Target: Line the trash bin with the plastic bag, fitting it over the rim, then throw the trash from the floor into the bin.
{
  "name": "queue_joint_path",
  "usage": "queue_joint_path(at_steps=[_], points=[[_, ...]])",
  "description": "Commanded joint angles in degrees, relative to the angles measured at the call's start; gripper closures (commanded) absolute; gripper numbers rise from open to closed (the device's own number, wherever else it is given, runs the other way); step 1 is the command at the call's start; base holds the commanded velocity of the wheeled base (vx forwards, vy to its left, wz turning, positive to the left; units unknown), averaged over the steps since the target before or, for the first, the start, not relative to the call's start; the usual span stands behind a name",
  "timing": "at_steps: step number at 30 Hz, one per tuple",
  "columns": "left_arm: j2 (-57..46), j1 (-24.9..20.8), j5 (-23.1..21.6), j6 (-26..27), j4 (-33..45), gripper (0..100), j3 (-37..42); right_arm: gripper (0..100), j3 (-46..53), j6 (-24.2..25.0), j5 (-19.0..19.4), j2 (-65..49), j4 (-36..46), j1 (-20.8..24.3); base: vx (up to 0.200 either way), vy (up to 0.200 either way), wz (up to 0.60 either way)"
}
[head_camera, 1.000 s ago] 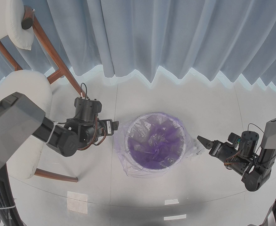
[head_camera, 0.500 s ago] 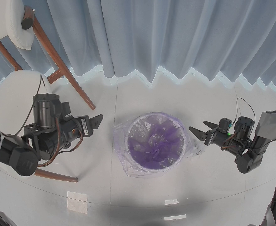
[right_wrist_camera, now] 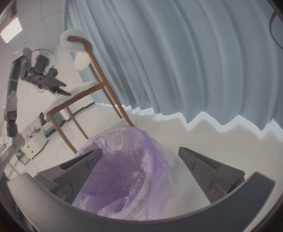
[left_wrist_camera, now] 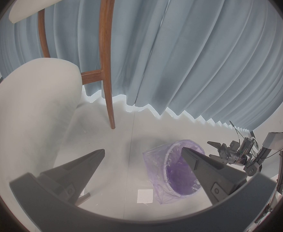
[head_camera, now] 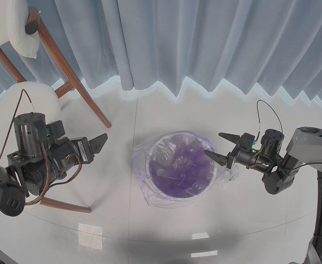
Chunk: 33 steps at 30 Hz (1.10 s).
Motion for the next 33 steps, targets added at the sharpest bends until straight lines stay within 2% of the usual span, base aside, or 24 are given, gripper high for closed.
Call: queue_joint_path(at_steps=[1,3,6,11,15,22,23,33], points=[[-0.75,0.08,0.01,-0.02,-0.01,0,0.79,0,0.36,-3.37,1.81,2.58,-0.76,0.11,0.000,0.000,0.00],[-0.67,0.08,0.01,-0.02,-0.01,0,0.79,0,-2.27,-6.80,1.99,4.25,-0.76,0.11,0.000,0.000,0.00],[-0.58,0.08,0.01,0.07,-0.01,0,1.06,0,-5.96,-9.17,2.07,5.92,-0.23,0.37,0.000,0.000,0.00],[-0.67,0.08,0.10,0.51,-0.01,0,1.67,0,-12.47,-9.09,2.07,8.02,0.56,0.63,0.000,0.000,0.00],[-0.58,0.08,0.01,0.60,-0.01,0,2.20,0,-13.52,-8.74,1.99,7.85,3.46,0.46,0.000,0.000,0.00],[-0.14,0.08,0.01,0.86,-0.01,0,1.94,0,-15.19,-7.94,1.99,8.46,3.55,0.37,0.000,0.000,0.00],[-0.14,0.08,0.01,0.95,-0.01,0,2.02,100,-15.28,-7.50,1.99,8.38,3.64,0.46,0.000,0.000,0.00],[0.04,0.08,0.10,1.21,-0.01,0,2.38,100,-15.37,-4.69,1.99,8.02,3.20,0.55,0.000,0.000,0.00]])
